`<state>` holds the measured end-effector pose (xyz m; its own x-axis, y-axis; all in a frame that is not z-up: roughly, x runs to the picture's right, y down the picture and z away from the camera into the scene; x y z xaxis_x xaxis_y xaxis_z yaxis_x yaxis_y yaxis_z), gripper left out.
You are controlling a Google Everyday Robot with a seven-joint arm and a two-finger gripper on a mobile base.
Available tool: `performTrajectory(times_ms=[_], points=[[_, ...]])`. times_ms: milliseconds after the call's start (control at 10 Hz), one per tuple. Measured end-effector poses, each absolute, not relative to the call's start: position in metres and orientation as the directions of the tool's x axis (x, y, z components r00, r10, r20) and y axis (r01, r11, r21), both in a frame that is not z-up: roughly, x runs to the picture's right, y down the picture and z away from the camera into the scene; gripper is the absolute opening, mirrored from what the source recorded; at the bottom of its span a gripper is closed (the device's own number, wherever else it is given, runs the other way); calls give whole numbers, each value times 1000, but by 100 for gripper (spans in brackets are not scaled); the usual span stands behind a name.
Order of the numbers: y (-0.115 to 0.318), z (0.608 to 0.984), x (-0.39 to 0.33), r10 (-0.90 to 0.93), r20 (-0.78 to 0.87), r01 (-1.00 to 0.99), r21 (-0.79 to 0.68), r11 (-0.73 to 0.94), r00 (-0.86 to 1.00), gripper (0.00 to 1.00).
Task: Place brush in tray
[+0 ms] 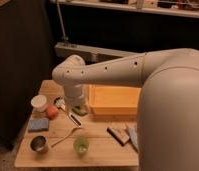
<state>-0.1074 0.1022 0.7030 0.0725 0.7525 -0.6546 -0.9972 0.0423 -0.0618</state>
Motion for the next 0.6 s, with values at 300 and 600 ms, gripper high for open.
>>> performTrajectory(times_ms=[300, 600], points=[[102, 703, -107, 752, -655, -997, -62, 42, 73, 65], [101, 703, -107, 758, -647, -996, -74, 42, 80, 65]])
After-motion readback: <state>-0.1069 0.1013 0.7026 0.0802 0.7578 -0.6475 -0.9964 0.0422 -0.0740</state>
